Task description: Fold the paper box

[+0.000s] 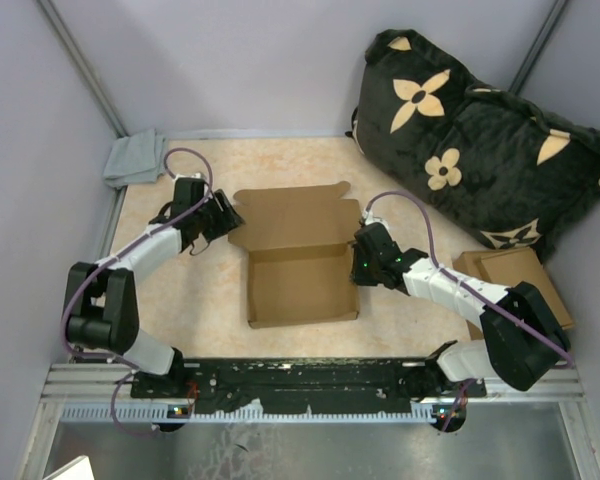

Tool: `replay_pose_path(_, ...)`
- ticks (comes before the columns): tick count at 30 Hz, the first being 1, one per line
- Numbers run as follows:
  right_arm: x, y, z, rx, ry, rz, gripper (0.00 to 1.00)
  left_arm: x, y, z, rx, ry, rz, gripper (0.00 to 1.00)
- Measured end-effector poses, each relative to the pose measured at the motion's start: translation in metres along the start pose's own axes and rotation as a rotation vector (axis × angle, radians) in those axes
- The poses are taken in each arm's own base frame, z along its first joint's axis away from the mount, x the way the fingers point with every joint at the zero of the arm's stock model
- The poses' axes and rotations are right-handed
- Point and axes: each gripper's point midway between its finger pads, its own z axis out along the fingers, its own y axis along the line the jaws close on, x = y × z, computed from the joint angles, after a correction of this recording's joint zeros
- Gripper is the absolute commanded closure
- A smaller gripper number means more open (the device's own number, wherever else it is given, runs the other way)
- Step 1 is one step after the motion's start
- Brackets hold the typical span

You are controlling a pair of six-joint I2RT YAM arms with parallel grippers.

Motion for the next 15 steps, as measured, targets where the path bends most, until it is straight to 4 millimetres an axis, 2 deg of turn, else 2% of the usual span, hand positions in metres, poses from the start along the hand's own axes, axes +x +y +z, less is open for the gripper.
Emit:
replay_pose_path(4,0.001,0.003,0.0,-0.017,0.009,-0.004,0.72,-0.001,-0.008,0.009,0.037,0.021,0.0,0.41)
replay_pose_path(10,0.003,0.008,-0.002,-0.043,0.025,-0.017,0.62,-0.007,-0.015,0.017,0.054,0.024,0.003,0.43)
replay_pose_path(14,-0.004,0.013,-0.007,-0.056,0.029,-0.031,0.7,-0.008,-0.015,0.027,0.049,0.036,0.005,0.44)
replay_pose_path(15,-0.007,0.015,-0.009,-0.059,0.025,-0.035,0.78,-0.007,-0.014,0.029,0.046,0.041,0.004,0.45)
